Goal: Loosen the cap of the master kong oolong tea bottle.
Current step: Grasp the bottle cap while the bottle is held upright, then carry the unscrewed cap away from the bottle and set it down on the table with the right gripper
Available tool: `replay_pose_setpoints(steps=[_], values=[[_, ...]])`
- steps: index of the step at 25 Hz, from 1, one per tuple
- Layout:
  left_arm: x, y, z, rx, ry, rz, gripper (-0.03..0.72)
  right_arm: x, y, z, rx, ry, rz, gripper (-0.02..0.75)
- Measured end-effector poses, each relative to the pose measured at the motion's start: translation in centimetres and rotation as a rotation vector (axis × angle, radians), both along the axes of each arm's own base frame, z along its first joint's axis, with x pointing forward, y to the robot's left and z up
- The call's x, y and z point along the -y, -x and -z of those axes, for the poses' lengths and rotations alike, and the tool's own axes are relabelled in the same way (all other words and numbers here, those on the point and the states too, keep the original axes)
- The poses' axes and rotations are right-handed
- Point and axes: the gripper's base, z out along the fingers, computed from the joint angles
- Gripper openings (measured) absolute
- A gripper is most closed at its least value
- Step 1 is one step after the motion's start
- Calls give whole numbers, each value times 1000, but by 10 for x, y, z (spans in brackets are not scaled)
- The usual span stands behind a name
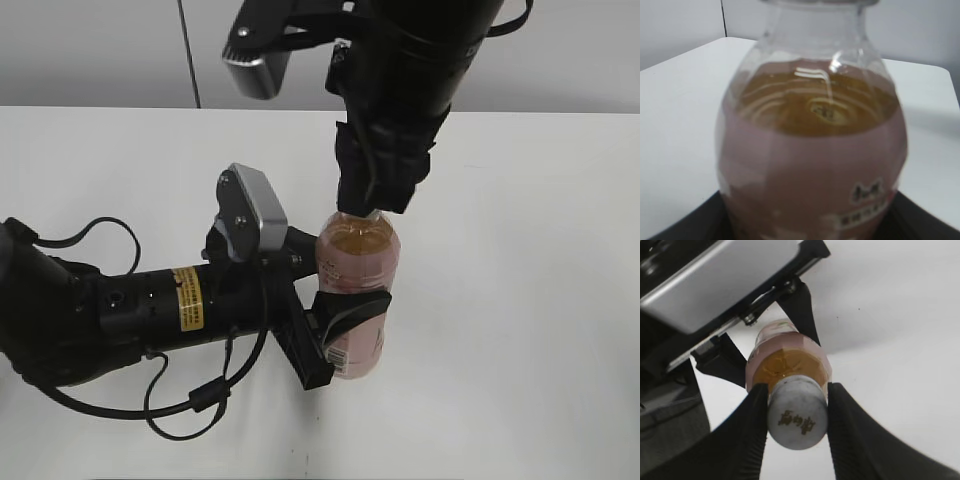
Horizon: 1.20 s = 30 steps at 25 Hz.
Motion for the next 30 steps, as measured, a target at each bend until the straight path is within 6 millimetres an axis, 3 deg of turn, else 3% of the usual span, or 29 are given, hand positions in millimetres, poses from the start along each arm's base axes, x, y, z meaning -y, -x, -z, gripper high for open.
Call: replay_pose_setpoints(steps=[5, 13, 20, 23, 26, 30], values=[[0, 0, 0, -6, 1, -5, 388, 0, 0, 0, 52, 40, -217, 272], [0, 0, 0, -6, 1, -6, 388, 0, 0, -2, 62, 42, -242, 272], [0, 0, 0, -2, 0, -2, 386, 0, 0, -17, 96, 10, -236, 272], [0, 0, 0, -1, -1, -1, 386, 2, 2, -24, 84, -24, -130, 272], [0, 0, 0, -1, -1, -1, 386, 12, -2, -31, 42, -78, 162, 272], [0, 0, 0, -1, -1, -1, 386, 48, -24, -31, 14, -107, 563, 272]])
